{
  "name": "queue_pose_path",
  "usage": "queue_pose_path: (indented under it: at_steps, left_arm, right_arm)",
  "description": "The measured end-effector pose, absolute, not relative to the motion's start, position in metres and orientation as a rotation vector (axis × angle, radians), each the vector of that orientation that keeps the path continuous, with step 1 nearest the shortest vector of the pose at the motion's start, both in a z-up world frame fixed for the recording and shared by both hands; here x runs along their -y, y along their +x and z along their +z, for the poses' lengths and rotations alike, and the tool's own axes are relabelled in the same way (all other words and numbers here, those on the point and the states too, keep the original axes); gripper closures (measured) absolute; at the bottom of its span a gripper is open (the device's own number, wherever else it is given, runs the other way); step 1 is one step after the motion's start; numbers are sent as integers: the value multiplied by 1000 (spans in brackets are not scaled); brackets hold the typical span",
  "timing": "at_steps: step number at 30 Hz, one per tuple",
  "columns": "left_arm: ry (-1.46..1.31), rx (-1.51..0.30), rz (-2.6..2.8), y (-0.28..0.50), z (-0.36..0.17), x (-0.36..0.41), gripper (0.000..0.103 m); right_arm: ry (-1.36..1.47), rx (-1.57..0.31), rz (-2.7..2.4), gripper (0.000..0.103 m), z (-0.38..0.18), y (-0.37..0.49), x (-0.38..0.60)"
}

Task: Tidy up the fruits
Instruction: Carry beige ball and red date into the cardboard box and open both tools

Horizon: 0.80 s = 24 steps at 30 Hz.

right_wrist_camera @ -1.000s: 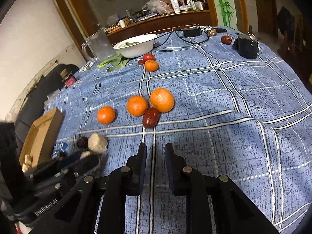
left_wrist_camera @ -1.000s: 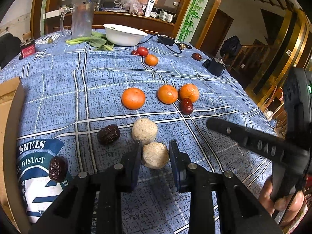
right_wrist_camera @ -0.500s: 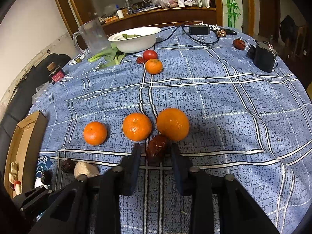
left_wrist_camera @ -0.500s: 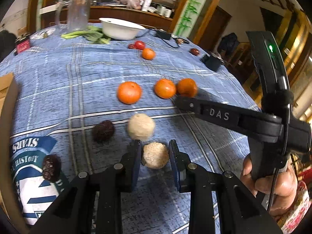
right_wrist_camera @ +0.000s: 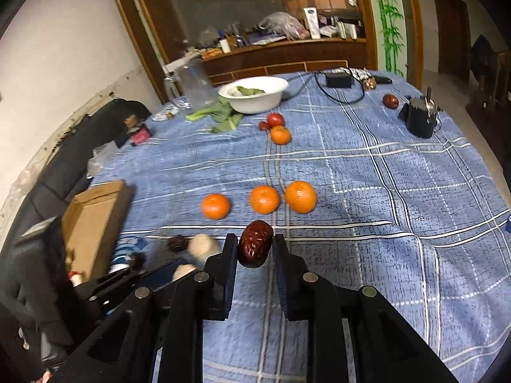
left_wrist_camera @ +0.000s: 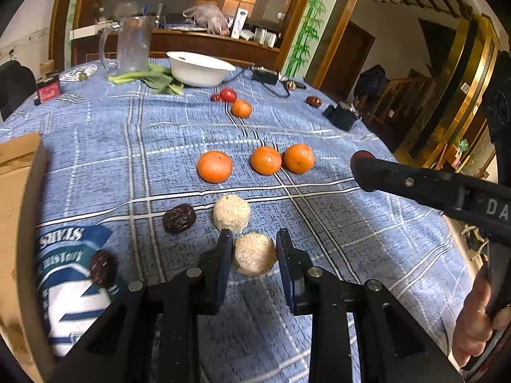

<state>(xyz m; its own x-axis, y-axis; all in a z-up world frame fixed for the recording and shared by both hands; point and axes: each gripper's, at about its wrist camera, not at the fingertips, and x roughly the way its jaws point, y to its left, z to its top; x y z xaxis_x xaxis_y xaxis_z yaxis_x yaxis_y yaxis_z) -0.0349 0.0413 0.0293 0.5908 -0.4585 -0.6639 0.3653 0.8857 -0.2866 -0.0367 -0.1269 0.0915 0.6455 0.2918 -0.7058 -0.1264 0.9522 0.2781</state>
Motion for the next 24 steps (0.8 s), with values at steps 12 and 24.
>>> queue_pose_path:
  at_steps: [12, 24]
  left_arm:
    - [-267, -720, -344, -80, 86, -184, 76]
    - [-389, -907, -103, -17, 50, -318, 76]
  right_arm:
    - [112, -827, 440, 79, 127, -60, 20]
    - [-2, -943, 656, 79, 98, -35, -138]
